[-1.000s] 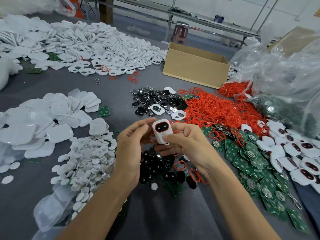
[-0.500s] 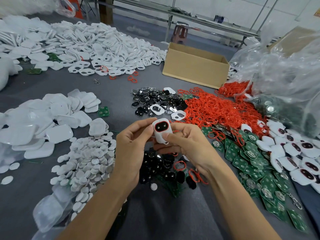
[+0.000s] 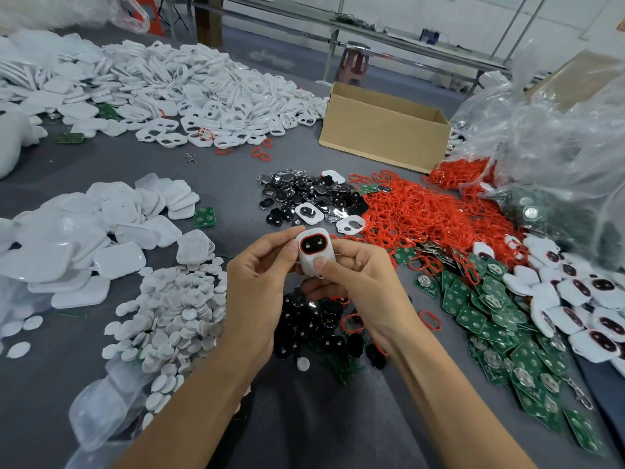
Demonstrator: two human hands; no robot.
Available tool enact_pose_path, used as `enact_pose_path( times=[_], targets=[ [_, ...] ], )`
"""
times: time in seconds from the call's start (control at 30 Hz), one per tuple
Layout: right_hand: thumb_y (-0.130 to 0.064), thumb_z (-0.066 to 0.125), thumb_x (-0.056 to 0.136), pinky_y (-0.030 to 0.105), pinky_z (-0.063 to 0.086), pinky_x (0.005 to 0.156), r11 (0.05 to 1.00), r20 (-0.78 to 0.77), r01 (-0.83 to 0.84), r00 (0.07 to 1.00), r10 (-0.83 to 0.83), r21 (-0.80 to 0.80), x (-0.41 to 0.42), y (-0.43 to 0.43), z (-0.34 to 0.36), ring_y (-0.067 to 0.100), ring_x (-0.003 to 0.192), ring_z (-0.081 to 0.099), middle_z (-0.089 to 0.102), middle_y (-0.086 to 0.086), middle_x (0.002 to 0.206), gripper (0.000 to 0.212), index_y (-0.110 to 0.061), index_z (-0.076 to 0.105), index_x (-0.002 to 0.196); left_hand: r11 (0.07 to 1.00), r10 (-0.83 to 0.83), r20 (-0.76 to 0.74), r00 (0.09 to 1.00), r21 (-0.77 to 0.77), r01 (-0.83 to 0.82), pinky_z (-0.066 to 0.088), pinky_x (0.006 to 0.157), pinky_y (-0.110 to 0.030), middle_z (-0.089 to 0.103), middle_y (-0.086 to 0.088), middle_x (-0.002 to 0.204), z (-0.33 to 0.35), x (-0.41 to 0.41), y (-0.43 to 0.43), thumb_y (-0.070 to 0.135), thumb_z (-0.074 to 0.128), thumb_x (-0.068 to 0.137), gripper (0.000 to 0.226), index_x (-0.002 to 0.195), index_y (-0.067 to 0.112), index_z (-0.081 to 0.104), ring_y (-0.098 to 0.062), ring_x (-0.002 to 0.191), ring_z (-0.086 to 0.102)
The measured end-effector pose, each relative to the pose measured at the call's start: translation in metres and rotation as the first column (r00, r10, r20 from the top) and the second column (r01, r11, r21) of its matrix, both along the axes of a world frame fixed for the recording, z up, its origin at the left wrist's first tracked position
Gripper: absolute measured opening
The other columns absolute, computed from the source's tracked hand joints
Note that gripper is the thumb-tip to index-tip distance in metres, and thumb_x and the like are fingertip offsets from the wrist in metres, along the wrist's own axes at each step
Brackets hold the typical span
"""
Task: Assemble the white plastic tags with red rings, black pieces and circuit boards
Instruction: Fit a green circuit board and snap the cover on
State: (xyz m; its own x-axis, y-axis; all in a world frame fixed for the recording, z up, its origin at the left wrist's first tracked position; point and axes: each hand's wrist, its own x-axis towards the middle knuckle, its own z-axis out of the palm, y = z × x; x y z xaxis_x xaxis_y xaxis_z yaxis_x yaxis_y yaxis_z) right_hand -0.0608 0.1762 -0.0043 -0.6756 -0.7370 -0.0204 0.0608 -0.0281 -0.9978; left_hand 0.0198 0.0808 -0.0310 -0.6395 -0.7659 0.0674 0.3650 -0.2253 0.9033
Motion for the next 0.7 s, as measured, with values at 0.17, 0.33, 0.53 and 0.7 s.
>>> enact_pose_path(
  times=[0.17,0.33,0.53,0.7],
  targets=[
    [0.008,0.053,0.090,0.032,0.059,0.067,0.998,0.046,-0.066,0.997,0.066,0.008,-0.0041,0.0012,0.0021,0.022,0.063,0.067,0.072,0.014,0.082,0.020,-0.001,0.069,0.098,1.000,0.005,0.014,1.000,0.015,-0.005,0.054,0.075,-0.017,0.077,-0.001,0.095,-0.0001,0.0002,0.0000,0.005,0.062,0.092,0.018,0.100,0.014,0.075,-0.013,0.089,0.073],
    [0.005,0.053,0.090,0.031,0.059,0.061,0.998,-0.003,-0.007,1.000,0.008,0.055,-0.0040,0.0003,0.0010,0.022,0.058,0.066,0.072,0.012,0.076,0.016,0.001,0.069,0.091,1.000,-0.016,-0.002,1.000,0.005,0.016,0.055,0.072,-0.018,0.077,-0.004,0.094,0.0009,0.0005,0.0020,0.005,0.064,0.090,0.017,0.099,0.014,0.076,-0.014,0.084,0.073],
    [0.005,0.051,0.090,0.026,0.056,0.052,0.998,-0.002,-0.003,1.000,0.003,0.068,-0.0042,0.0001,0.0019,0.019,0.054,0.066,0.070,0.011,0.069,0.015,0.009,0.066,0.090,1.000,-0.021,-0.020,1.000,-0.014,0.021,0.053,0.071,-0.015,0.077,-0.001,0.092,0.0019,0.0016,0.0035,0.003,0.065,0.088,0.019,0.095,0.017,0.076,-0.012,0.084,0.073],
    [0.006,0.050,0.089,0.026,0.056,0.049,0.999,0.019,0.008,1.000,-0.009,0.042,-0.0041,0.0014,0.0031,0.019,0.049,0.064,0.066,0.013,0.065,0.016,0.006,0.065,0.083,0.999,-0.023,-0.022,0.999,-0.024,0.023,0.054,0.073,-0.015,0.077,-0.002,0.093,0.0008,0.0014,0.0036,0.002,0.066,0.087,0.018,0.097,0.014,0.076,-0.013,0.087,0.073]
  ],
)
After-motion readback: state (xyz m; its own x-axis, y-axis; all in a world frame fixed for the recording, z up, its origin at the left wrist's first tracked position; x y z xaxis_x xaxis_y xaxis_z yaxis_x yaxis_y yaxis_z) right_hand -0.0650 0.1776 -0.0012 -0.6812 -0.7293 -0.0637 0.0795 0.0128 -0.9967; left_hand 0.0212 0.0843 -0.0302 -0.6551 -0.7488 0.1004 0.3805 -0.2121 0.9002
